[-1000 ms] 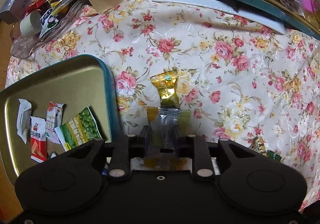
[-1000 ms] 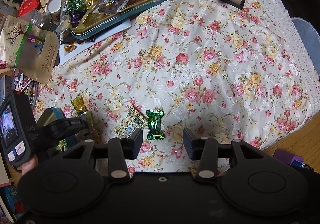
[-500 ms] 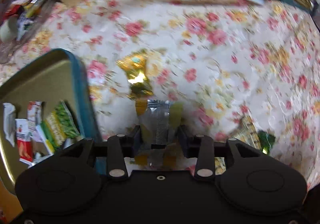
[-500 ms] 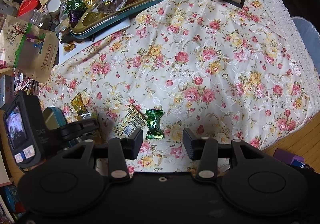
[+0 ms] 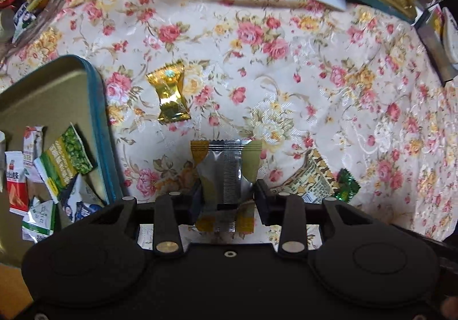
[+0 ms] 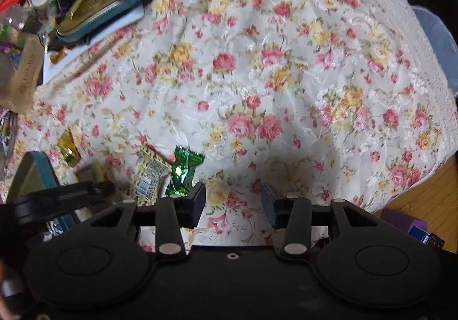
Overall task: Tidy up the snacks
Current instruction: 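Lift the silver candy with the left tool while the right tool grasps the green foil candy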
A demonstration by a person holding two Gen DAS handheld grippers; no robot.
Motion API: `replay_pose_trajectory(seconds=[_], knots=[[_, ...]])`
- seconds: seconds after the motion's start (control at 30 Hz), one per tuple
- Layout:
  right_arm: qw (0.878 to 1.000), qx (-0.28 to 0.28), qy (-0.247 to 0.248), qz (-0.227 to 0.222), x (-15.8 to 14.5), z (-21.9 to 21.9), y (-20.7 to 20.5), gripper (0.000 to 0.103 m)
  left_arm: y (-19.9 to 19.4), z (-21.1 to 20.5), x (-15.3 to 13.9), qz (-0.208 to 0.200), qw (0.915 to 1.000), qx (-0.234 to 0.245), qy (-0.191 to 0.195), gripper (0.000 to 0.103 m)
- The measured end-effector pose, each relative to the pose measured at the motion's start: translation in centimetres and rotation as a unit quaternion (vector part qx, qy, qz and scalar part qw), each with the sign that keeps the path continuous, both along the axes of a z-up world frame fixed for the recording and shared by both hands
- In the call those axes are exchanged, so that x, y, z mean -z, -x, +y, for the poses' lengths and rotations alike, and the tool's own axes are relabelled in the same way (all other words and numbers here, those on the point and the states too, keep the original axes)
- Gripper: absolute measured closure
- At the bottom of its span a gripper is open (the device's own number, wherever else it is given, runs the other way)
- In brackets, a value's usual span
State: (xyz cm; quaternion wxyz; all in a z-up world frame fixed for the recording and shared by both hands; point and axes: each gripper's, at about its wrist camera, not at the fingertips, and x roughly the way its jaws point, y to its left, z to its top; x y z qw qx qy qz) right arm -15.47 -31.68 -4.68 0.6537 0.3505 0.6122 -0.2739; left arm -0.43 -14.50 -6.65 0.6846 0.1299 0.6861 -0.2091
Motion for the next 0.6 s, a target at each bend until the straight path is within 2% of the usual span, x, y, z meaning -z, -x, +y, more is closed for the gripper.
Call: replay_pose_trajectory(seconds=[0.17,0.37,0.6], knots=[[1.000,-0.005,-0.022,0.011,2.0,1.2,-1.2,0.059,0.6,0.5,-2.1,-0.008,0.9998,0.009,0.013,0.057],[1.000,0.007,-0.011,0.004,3.2,2.1,-2.5,0.061,1.1,1.4,-4.3,-0.011,0.9992,0.026,0.027,0.057],[1.000,0.025,0.001,-0.010,4.5,2.4,-3.5,0.063,1.0,2.7,-6.0,-0.014,0.9986,0.020,0.048,0.057]])
